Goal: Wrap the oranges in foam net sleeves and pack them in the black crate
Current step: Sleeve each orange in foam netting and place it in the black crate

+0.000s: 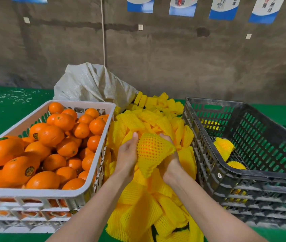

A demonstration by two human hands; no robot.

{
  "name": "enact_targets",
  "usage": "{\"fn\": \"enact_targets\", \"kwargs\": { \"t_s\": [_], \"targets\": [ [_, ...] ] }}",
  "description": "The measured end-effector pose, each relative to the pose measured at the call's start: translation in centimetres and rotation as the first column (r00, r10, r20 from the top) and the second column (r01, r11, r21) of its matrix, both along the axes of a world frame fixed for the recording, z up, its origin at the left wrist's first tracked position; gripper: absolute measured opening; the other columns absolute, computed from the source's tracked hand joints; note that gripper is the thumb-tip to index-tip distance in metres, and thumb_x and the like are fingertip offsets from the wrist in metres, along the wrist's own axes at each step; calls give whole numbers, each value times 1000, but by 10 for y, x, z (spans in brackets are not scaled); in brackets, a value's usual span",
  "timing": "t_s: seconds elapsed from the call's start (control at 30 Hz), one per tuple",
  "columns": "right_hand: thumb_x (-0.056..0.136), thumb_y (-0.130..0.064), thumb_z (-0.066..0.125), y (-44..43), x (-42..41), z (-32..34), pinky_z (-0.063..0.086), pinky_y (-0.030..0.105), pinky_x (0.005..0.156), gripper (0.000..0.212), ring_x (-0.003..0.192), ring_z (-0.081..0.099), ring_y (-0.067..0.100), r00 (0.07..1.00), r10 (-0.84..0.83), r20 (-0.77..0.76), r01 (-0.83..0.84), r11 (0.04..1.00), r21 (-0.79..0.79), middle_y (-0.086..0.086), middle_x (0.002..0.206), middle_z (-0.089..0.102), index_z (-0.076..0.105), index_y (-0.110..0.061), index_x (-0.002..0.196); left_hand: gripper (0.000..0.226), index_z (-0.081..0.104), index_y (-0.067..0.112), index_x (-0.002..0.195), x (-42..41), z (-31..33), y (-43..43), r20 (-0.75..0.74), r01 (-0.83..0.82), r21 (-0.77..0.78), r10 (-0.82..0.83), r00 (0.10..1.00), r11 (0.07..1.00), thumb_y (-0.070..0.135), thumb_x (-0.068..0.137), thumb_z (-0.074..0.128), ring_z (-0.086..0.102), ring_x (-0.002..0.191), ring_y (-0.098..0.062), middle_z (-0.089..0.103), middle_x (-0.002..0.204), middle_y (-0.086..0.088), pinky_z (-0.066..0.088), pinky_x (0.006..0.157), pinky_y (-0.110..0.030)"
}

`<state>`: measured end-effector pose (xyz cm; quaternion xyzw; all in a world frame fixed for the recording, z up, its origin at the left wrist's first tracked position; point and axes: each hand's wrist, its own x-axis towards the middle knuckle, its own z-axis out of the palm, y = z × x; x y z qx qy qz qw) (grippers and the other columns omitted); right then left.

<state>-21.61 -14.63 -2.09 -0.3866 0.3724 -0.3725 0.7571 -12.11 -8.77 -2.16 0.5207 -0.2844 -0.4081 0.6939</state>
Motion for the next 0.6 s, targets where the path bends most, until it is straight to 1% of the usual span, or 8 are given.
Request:
{"fn": "enact_targets", "kwargs": {
  "t_s": [0.07, 0.17, 0.23, 0.3, 0.37, 0.43, 0.53, 0.6],
  "targets": [
    [91, -42, 47, 1, 0, 0, 44, 24, 57, 23, 67, 59, 13, 1000, 21, -3, -21, 999, -34, -1, 72, 64, 60, -23, 91, 34, 65, 11, 80, 3, 5, 0, 28, -35, -25, 36, 999, 999, 35, 96, 47, 69, 62, -5, 72, 64, 3, 52, 50, -16],
    [94, -38, 43, 2, 0, 0, 44, 23, 59, 21, 73, 58, 9, 999, 6, -32, -9, 993, -117, -5, 79, 63, 55, -25, 106, 37, 59, 13, 74, 6, 9, -1, -9, -49, 38, 49, 999, 998, 40, 96, 45, 64, 47, -2, 66, 50, 6, 46, 39, -14],
    [94, -36, 45, 2, -3, 2, 46, 26, 64, 19, 76, 58, 10, 999, -9, -49, 3, 991, -130, -5, 79, 65, 60, -26, 100, 45, 59, 16, 79, 11, 8, -1, -128, 40, 98, -27, 991, 994, 54, 94, 38, 67, 56, -11, 68, 56, 2, 52, 46, -23],
    [92, -40, 49, -1, -8, 5, 49, 29, 68, 23, 75, 59, 12, 991, -25, -130, 4, 986, -166, -7, 68, 69, 63, -28, 79, 63, 62, 16, 83, 16, 9, 1, -197, 162, 138, -133, 971, 977, 72, 84, 33, 63, 70, -19, 69, 66, -2, 53, 62, -33],
    [89, -47, 50, -2, -11, 8, 50, 41, 85, 28, 85, 62, 22, 969, -20, -245, -30, 980, -197, 3, 78, 71, 63, -24, 79, 68, 65, 18, 89, 24, 6, 2, -50, 280, 152, -276, 960, 948, 79, 70, 41, 63, 80, -15, 68, 75, 3, 52, 76, -34],
    [88, -51, 50, -1, -12, 10, 46, 46, 95, 37, 97, 61, 28, 952, -17, -305, -44, 980, -192, 12, 99, 68, 63, -18, 98, 54, 73, 23, 93, 28, 3, 2, 101, 279, 162, -297, 949, 947, 68, 68, 55, 67, 91, -9, 73, 90, 9, 51, 86, -31],
    [87, -50, 53, 1, -13, 10, 48, 38, 85, 35, 87, 61, 23, 961, 8, -275, -70, 974, -214, 7, 94, 67, 63, -19, 98, 39, 74, 22, 93, 25, 8, 3, -14, 252, 105, -251, 968, 962, 54, 79, 57, 70, 92, -12, 75, 97, 2, 53, 80, -30],
    [85, -50, 54, 4, -13, 10, 47, 38, 86, 23, 84, 58, 18, 959, -6, -284, -76, 959, -274, -2, 88, 62, 58, -28, 84, 33, 67, 18, 97, 22, 10, 2, -113, 252, 117, -239, 964, 961, 47, 87, 55, 72, 77, -13, 76, 84, 0, 58, 63, -28]
  ]
}}
